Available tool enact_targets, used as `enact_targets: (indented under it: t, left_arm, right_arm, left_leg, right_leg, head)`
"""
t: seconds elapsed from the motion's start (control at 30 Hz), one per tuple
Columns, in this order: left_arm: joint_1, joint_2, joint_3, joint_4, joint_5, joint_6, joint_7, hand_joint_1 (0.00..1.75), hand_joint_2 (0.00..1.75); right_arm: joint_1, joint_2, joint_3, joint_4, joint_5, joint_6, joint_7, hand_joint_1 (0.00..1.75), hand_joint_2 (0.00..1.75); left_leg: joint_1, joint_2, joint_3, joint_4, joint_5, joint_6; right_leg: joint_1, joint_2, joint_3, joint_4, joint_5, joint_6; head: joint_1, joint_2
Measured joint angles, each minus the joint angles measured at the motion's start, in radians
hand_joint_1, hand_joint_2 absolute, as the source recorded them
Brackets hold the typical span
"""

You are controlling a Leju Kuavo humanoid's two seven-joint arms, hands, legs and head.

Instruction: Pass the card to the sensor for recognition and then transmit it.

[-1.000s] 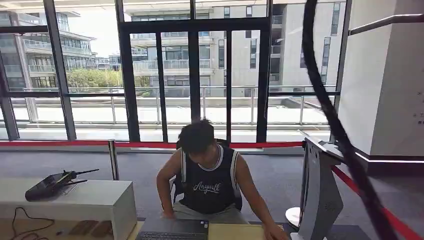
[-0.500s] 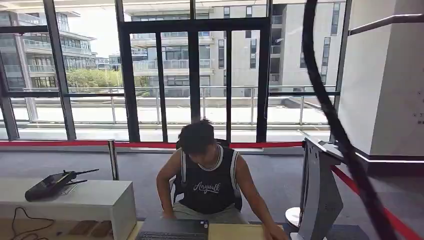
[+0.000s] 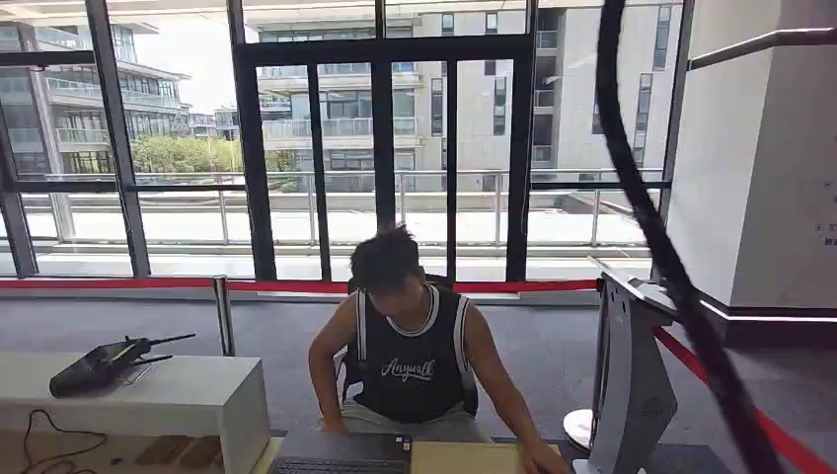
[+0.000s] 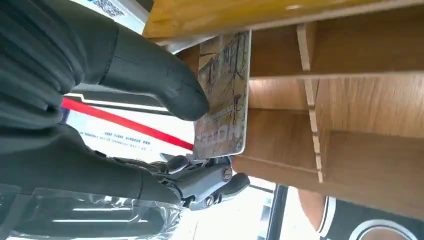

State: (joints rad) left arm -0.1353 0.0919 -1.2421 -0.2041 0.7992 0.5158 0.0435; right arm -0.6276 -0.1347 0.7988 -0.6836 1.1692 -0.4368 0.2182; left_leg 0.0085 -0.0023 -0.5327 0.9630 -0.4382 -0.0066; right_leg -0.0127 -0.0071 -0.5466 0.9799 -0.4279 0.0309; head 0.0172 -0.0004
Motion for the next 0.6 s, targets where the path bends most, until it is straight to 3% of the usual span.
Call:
enact_targets:
  t: [0.3,0.6]
  left_arm:
    - [0.000,-0.002,0.000,0.000,-0.001,0.000,-0.003,0.00,1.75]
    - [0.001,-0.003,0.000,0.000,-0.004,-0.003,-0.008,0.00,1.75]
  right_arm:
    - [-0.027,0.001,-0.023,-0.049,0.007,-0.080,0.012,1.75,1.75]
    - [-0.079,-0.018,-0.068,-0.203,0.042,0.005,0.042,1.75,1.75]
  left_leg:
    - [0.000,0.000,0.000,0.000,0.000,0.000]
    - [0.000,0.000,0.000,0.000,0.000,0.000]
  right_leg:
    - [0.000,0.000,0.000,0.000,0.000,0.000]
    - [0.000,0.000,0.000,0.000,0.000,0.000]
  head:
    - [0.000,0.000]
    - [0.000,0.000]
